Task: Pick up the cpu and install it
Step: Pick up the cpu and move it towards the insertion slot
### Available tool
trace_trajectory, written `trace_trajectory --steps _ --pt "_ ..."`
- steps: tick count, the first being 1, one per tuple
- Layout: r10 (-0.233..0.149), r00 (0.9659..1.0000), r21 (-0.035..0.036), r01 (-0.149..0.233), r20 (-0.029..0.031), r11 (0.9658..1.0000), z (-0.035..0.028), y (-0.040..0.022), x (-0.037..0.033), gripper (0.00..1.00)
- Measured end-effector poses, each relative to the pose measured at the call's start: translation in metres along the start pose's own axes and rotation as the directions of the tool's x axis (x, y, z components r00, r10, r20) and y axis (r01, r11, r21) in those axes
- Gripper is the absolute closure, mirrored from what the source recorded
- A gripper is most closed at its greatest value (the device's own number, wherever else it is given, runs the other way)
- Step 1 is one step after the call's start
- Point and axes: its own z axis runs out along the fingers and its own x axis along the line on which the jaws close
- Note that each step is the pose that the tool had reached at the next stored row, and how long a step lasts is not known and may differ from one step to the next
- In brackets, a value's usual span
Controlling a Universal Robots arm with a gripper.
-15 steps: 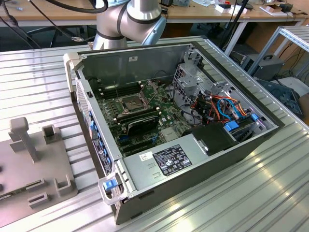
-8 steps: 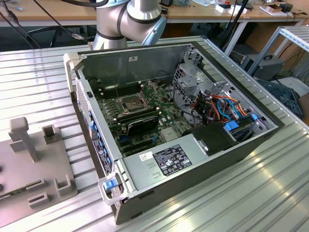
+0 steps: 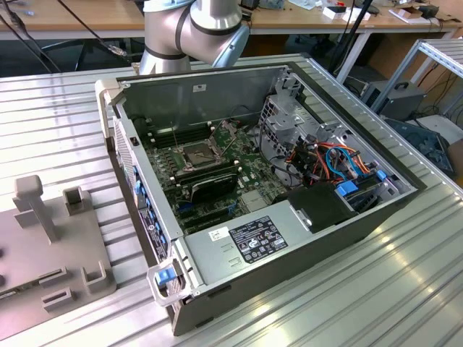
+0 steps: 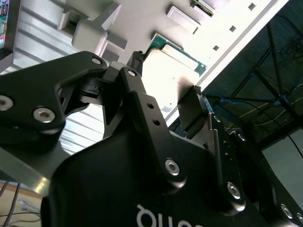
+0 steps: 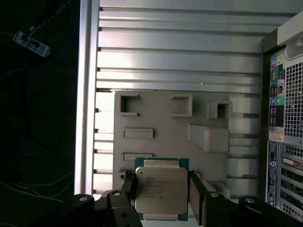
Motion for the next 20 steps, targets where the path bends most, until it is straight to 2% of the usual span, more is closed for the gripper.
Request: trace_trajectory --steps 8,14,20 --pt "0.0 1.0 0.0003 0.0 -0.0004 1.0 -0.0004 0.0001 -0.0003 0.45" --pt "0.0 1.0 0.0001 0.0 -0.0002 1.0 -0.0004 -0.0002 -0.0071 0.45" --pt "0.0 1.0 0.0001 0.0 -0.0002 1.0 -0.0004 -0.0003 -0.0108 0.45"
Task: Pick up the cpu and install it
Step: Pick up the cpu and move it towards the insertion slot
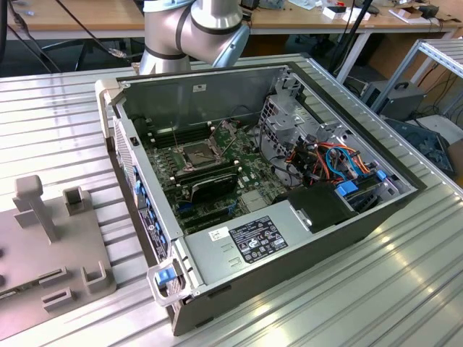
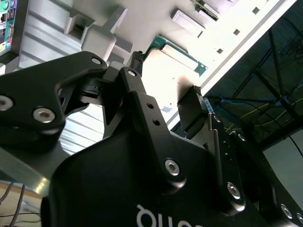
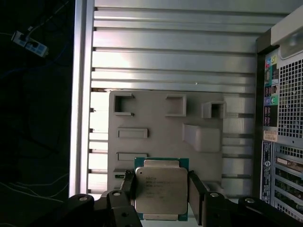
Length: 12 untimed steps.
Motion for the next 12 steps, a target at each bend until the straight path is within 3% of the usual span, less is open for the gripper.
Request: trace_trajectory --steps 12 --pt "0.0 1.0 0.0 0.0 0.0 1.0 -0.0001 -0.0002 -0.0047 0.45"
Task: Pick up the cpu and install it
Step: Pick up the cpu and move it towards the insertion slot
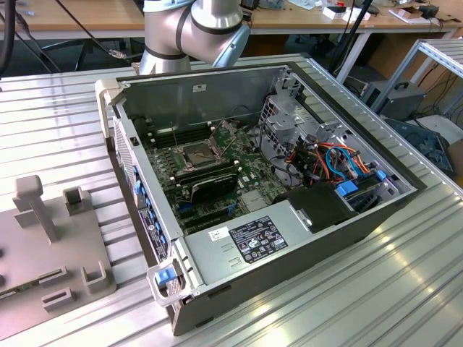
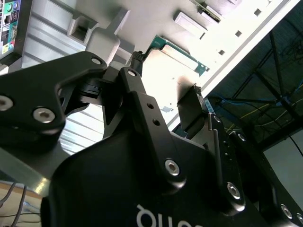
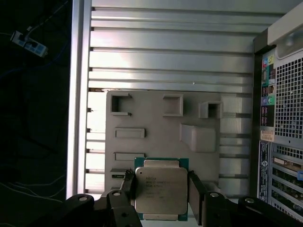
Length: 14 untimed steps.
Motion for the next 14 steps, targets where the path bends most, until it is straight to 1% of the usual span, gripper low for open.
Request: trace_trajectory --steps 3,5,14 --pt "0.0 1.0 0.0 0.0 0.0 1.0 0.0 0.0 -0.0007 0.45" --pt "0.0 1.0 0.0 0.0 0.0 1.0 -0.0001 -0.0001 -0.0031 0.45" --pt "0.0 1.0 0.0 0.0 0.0 1.0 0.0 -0.0001 -0.004 0.45"
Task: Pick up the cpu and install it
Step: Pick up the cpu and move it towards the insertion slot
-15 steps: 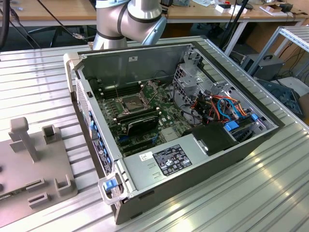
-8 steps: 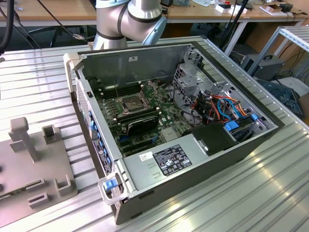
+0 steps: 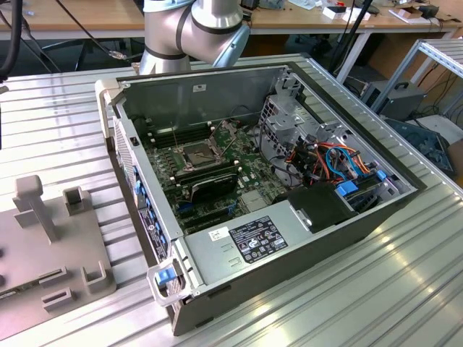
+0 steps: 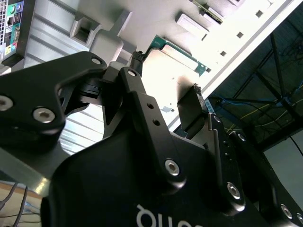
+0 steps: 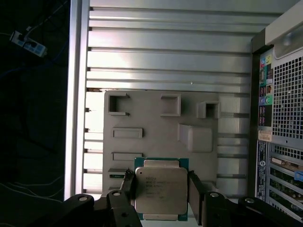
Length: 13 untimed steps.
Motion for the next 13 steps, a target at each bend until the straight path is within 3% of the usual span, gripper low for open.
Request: trace_trajectory --steps 8,13 --pt "0.0 1.0 0.0 0.0 -0.0001 1.0 -0.0001 -0.0002 -0.005 0.45" --pt "0.0 1.0 0.0 0.0 0.0 1.0 -0.0002 -0.0004 -0.0126 0.45"
